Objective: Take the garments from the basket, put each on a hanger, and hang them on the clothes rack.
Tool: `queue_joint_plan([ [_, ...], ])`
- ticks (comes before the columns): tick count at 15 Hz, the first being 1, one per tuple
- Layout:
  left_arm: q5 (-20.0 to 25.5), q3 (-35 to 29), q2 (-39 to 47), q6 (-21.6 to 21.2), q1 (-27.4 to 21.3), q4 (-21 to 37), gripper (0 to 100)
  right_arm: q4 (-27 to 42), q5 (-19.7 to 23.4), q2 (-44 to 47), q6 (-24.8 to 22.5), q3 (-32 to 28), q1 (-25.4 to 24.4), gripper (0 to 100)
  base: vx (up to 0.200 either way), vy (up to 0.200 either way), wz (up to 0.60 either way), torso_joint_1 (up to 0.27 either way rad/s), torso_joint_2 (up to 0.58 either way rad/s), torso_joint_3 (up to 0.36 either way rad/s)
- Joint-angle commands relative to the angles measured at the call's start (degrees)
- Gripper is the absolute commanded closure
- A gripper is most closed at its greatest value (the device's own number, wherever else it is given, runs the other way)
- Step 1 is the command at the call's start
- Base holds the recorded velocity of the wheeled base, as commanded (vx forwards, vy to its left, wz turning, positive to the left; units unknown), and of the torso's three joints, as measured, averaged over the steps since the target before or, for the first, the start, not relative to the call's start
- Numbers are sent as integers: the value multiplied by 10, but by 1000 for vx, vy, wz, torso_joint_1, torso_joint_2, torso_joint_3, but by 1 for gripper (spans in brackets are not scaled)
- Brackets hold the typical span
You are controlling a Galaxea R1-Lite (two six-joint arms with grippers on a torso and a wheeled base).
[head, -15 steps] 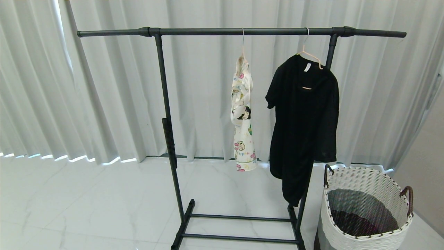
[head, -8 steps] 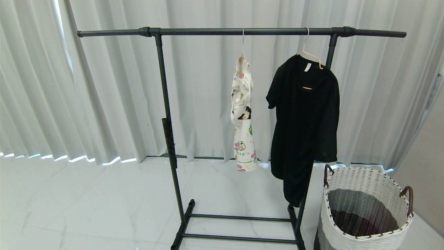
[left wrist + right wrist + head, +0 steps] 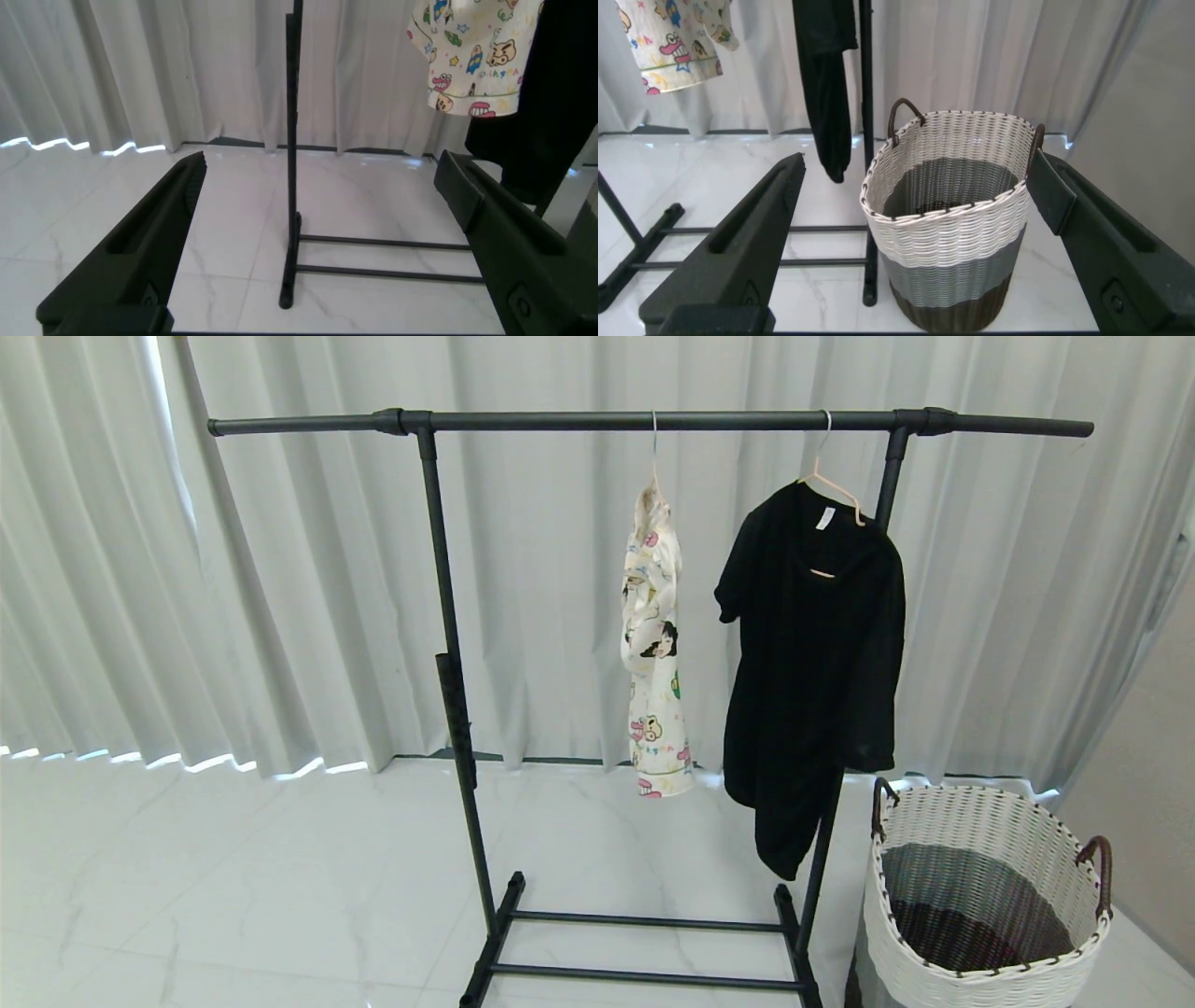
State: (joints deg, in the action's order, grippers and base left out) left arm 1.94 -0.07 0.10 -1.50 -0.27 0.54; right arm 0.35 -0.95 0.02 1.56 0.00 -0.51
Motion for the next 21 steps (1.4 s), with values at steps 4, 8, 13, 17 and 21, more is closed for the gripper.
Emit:
queue_joint_plan([
  [4,0,0,-1,0,0,0,0,0,0,0,0,-1,0,0,0,0,0,0,0,0],
  [8,0,0,-1,0,0,0,0,0,0,0,0,-1,0,0,0,0,0,0,0,0],
  [13,0,1,-1,0,0,0,0,0,0,0,0,0,0,0,0,0,0,0,0,0],
  [17,0,0,-1,0,0,0,0,0,0,0,0,0,0,0,0,0,0,0,0,0],
  [21,0,0,-1,0,-1,0,0,0,0,0,0,0,0,0,0,0,0,0,0,0],
])
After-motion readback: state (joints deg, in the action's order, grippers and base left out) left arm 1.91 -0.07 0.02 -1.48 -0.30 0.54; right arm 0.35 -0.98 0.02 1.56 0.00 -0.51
